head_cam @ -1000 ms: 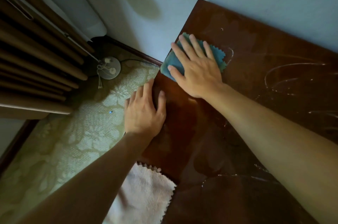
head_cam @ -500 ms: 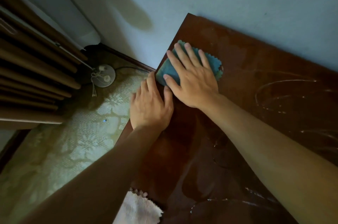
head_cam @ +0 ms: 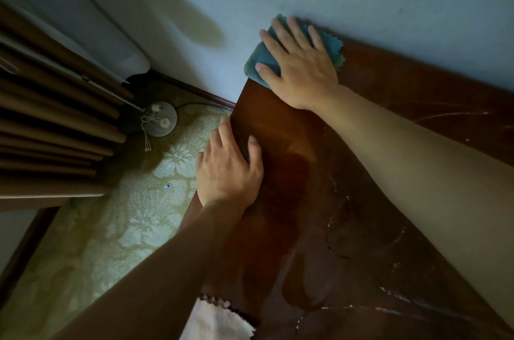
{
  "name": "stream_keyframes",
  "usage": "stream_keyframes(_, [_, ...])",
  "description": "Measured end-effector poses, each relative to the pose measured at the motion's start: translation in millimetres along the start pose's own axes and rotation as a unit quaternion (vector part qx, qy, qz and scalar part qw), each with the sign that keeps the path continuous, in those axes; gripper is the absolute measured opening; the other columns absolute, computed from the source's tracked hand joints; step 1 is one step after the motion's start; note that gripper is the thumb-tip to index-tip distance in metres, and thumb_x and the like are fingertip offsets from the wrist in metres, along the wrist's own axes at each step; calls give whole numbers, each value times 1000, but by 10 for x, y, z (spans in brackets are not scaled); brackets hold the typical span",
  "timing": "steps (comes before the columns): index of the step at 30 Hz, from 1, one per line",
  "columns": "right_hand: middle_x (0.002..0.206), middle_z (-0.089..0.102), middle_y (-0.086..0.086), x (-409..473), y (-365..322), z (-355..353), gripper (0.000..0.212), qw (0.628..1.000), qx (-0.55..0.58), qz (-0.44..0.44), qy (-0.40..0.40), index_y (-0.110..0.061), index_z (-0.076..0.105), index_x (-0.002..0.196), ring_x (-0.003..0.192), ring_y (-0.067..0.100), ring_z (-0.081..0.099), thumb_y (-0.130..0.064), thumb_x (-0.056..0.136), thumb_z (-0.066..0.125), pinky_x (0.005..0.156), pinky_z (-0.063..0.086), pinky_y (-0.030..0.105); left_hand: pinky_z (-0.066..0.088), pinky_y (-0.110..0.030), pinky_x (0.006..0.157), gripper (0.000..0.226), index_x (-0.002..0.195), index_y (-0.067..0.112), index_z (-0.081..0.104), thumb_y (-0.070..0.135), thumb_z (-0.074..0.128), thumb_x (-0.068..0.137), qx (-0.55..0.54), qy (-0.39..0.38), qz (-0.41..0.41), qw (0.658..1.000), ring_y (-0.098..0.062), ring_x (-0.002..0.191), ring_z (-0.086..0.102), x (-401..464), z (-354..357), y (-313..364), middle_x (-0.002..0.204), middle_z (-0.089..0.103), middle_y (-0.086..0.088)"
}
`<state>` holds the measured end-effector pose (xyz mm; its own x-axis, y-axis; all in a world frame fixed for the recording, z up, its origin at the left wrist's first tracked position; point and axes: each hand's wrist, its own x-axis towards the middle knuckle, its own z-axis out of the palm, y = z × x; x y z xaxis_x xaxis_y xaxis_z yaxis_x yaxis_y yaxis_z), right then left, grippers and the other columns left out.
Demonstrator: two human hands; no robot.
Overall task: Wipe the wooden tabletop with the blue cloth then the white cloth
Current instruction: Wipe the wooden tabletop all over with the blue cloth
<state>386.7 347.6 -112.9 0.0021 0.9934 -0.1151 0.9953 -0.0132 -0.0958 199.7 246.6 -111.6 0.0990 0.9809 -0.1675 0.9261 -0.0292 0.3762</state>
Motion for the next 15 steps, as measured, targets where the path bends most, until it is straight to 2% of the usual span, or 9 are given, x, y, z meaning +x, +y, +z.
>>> stream_keyframes(3, [173, 8, 6, -253, -172, 34, 74, 1000, 9, 5, 2, -22, 13, 164, 160, 27, 2, -60, 100, 15, 128, 2, 52, 42, -48, 105, 63, 151, 11, 32, 49, 37, 100, 8, -3, -2, 1000, -32, 124, 55, 7, 0, -5, 138, 54, -12])
stream_keyframes(7, [171, 17, 6, -630, -338, 119, 75, 999, 12, -44, 14, -22, 22, 163, 159, 27, 10, -61, 99, 15, 128, 6, 53, 42, -48, 105, 63, 152, 13, 31, 49, 39, 100, 1, -2, -2, 1000, -32, 123, 55, -10, -15, 20, 138, 53, -11])
stream_keyframes(12, [173, 9, 3, -249, -60, 38, 72, 1000, 4, -26, -1, -27, 15, 164, 160, 25, 3, -64, 102, 18, 128, 2, 51, 39, -45, 106, 59, 149, 14, 33, 47, 39, 101, -3, 4, 2, 1000, -31, 125, 54, -7, -17, 26, 138, 53, -11])
stream_keyframes(15, [173, 5, 3, 25, 225, -23, 71, 1000, -2, -12, 2, -27, 11, 164, 159, 26, 2, -64, 103, 17, 128, 6, 52, 40, -45, 105, 57, 147, 14, 35, 47, 39, 102, 0, 14, 4, 1000, -31, 124, 55, -5, 7, 3, 136, 54, -11])
